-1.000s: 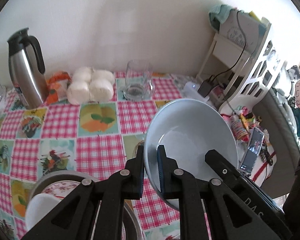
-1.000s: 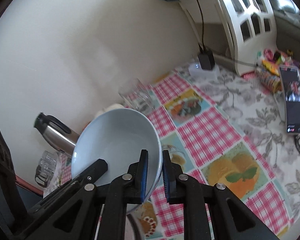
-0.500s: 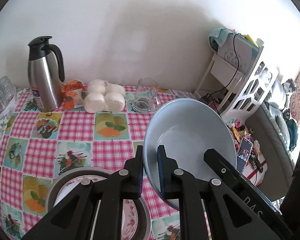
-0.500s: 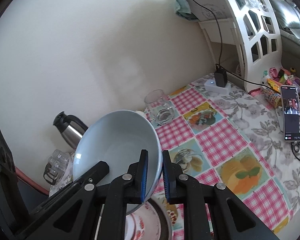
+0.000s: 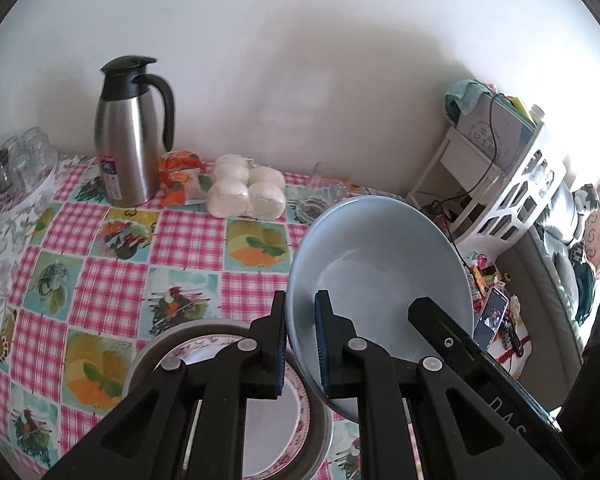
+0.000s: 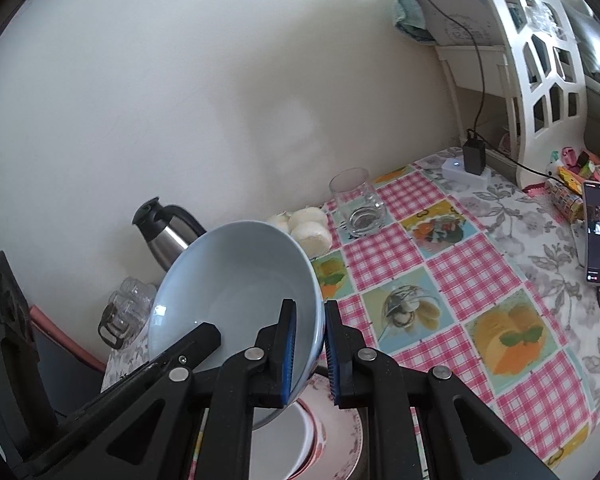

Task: Organize plates and bowls
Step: 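Lift the pale blue bowl with the right tool and carry it over the basin, then lower the pale blue bowl onto the stacked bowls and open the right tool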

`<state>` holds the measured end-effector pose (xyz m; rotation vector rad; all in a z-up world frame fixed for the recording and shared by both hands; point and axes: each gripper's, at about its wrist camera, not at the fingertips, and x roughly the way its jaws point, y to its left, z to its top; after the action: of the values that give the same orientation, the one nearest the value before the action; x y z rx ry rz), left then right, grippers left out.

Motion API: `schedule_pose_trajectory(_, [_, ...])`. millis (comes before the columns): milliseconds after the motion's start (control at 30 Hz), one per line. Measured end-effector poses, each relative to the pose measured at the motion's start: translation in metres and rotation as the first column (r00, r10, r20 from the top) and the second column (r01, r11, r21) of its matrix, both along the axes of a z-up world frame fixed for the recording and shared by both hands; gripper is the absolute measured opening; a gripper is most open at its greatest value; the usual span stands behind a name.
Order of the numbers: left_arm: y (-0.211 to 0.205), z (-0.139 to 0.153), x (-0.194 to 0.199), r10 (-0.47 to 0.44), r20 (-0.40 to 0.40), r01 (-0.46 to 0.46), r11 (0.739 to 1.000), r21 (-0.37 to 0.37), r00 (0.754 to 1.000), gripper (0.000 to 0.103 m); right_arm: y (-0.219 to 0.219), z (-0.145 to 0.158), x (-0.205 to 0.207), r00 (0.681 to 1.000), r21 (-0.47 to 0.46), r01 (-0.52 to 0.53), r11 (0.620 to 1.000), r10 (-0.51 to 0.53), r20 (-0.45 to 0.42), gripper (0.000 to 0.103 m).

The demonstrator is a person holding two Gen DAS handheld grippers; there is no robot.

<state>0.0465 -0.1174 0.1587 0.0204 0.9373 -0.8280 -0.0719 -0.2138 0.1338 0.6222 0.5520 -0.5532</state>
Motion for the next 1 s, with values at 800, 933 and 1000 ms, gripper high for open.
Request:
schedule_pose_trajectory(800, [0.06,-0.041,0.013,0.09,-0.1,-0.081,0.993,0.089,0.991,0.013,0.059,-0.046,0.028,0.978,0.044,-0.107,0.993,0.113,-0.177,0.017])
schedule_pose_trajectory(933, [0.065,-0.051,0.014,0.095,-0.117,-0.082,0.99,0.11,0.989,0.013,0.066,-0.063,0.029,0.966,0.062,-0.118,0.991,0.129,-0.225,0.018])
schedule_pose_trajectory(1000, [0.067,-0.057,0.014,0.098,-0.126,-0.082,0.989,0.124,0.987,0.013,0.068,-0.069,0.03,0.962,0.069,-0.122,0.99,0.135,-0.239,0.018])
